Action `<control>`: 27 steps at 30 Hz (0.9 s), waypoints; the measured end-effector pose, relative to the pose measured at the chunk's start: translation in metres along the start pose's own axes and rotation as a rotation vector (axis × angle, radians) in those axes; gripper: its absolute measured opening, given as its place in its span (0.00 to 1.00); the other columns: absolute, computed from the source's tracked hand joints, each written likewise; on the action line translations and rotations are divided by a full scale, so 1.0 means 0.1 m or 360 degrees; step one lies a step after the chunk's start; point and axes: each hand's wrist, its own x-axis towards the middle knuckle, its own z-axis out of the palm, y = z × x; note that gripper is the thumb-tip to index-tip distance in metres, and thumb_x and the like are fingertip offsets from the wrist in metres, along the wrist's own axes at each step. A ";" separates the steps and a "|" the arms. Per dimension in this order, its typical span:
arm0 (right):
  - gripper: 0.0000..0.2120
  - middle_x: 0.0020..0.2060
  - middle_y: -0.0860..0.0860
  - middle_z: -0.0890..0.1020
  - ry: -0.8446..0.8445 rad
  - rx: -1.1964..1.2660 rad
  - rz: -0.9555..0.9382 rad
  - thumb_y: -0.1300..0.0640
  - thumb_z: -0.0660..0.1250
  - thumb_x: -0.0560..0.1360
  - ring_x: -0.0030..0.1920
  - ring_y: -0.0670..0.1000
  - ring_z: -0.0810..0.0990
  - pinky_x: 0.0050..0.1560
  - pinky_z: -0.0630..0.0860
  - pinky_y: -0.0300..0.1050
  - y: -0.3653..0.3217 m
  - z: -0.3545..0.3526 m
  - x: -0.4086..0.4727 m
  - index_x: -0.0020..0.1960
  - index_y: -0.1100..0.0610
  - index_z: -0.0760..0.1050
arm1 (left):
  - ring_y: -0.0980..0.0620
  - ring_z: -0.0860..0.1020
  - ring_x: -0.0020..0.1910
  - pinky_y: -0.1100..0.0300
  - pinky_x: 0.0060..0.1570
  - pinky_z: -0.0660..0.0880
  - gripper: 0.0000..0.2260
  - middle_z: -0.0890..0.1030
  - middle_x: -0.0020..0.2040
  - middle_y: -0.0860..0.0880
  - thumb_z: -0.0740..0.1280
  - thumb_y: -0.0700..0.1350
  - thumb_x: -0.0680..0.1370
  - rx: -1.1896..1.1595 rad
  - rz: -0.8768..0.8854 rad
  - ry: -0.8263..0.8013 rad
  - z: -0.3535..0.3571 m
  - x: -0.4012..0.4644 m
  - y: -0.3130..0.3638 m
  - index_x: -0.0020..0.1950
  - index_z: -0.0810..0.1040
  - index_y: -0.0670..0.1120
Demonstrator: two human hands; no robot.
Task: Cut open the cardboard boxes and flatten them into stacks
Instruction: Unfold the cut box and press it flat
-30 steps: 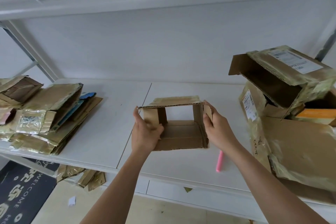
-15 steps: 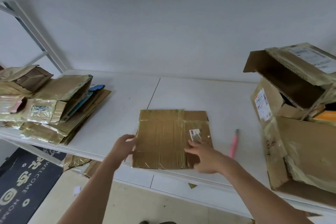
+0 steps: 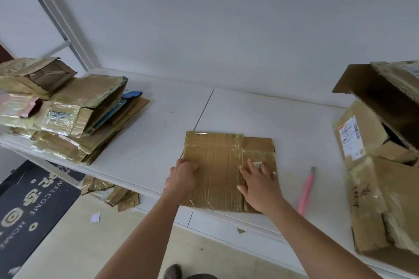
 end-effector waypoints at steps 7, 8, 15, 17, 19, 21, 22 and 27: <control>0.40 0.77 0.44 0.33 0.0132 -0.0027 0.0074 0.30 0.27 0.71 0.79 0.55 0.37 0.77 0.39 0.62 0.06 0.26 0.00 0.80 0.44 0.41 | 0.41 0.75 0.58 0.50 0.57 0.74 0.13 0.76 0.55 0.44 0.63 0.45 0.78 -0.0661 -0.0431 0.0282 -0.21 0.12 0.13 0.59 0.71 0.40; 0.48 0.75 0.43 0.30 0.0153 -0.0022 0.0076 0.29 0.18 0.63 0.79 0.54 0.35 0.76 0.37 0.60 0.05 0.28 0.01 0.80 0.43 0.40 | 0.42 0.76 0.57 0.50 0.57 0.75 0.14 0.77 0.54 0.45 0.64 0.47 0.78 -0.0708 -0.0437 0.0250 -0.26 0.14 0.12 0.58 0.73 0.39; 0.33 0.80 0.53 0.50 0.0629 0.0468 0.0394 0.34 0.48 0.76 0.78 0.63 0.49 0.71 0.55 0.72 -0.23 0.10 0.04 0.78 0.43 0.57 | 0.42 0.80 0.43 0.46 0.43 0.81 0.04 0.82 0.50 0.39 0.66 0.44 0.80 -0.1535 -0.0089 0.0265 -0.72 0.11 0.15 0.48 0.74 0.44; 0.32 0.79 0.56 0.47 0.0836 0.0851 0.0578 0.40 0.62 0.77 0.78 0.65 0.45 0.71 0.52 0.72 -0.45 -0.16 0.13 0.78 0.41 0.55 | 0.41 0.81 0.44 0.43 0.47 0.81 0.04 0.82 0.51 0.40 0.65 0.43 0.81 -0.1876 -0.0141 0.0379 -0.95 0.07 0.09 0.48 0.74 0.44; 0.34 0.79 0.58 0.43 0.1018 0.1174 0.0569 0.42 0.65 0.77 0.78 0.63 0.43 0.73 0.51 0.67 -0.73 -0.43 0.25 0.79 0.42 0.54 | 0.45 0.81 0.45 0.45 0.49 0.81 0.03 0.81 0.51 0.43 0.65 0.44 0.81 -0.2175 -0.0262 0.0477 -1.20 0.04 -0.08 0.48 0.74 0.46; 0.37 0.78 0.58 0.43 0.1123 0.1524 0.0352 0.43 0.67 0.77 0.78 0.57 0.44 0.72 0.59 0.61 -1.07 -0.62 0.38 0.79 0.42 0.50 | 0.47 0.81 0.45 0.47 0.49 0.81 0.02 0.81 0.51 0.45 0.65 0.43 0.81 -0.2415 -0.0321 0.0554 -1.41 0.03 -0.31 0.49 0.74 0.47; 0.39 0.78 0.56 0.45 0.1114 0.1738 0.0245 0.45 0.69 0.76 0.78 0.55 0.48 0.70 0.65 0.59 -1.26 -0.71 0.44 0.78 0.39 0.49 | 0.47 0.80 0.44 0.49 0.48 0.80 0.02 0.81 0.50 0.45 0.65 0.42 0.81 -0.2513 -0.0320 0.0584 -1.50 0.01 -0.45 0.49 0.75 0.46; 0.37 0.74 0.55 0.60 0.1117 0.1942 0.0042 0.62 0.74 0.73 0.63 0.46 0.66 0.49 0.69 0.23 -2.23 -1.03 0.80 0.75 0.45 0.61 | 0.47 0.80 0.46 0.50 0.51 0.79 0.04 0.81 0.47 0.46 0.69 0.43 0.79 -0.2517 -0.0410 0.0775 -1.87 -0.07 -1.20 0.47 0.75 0.45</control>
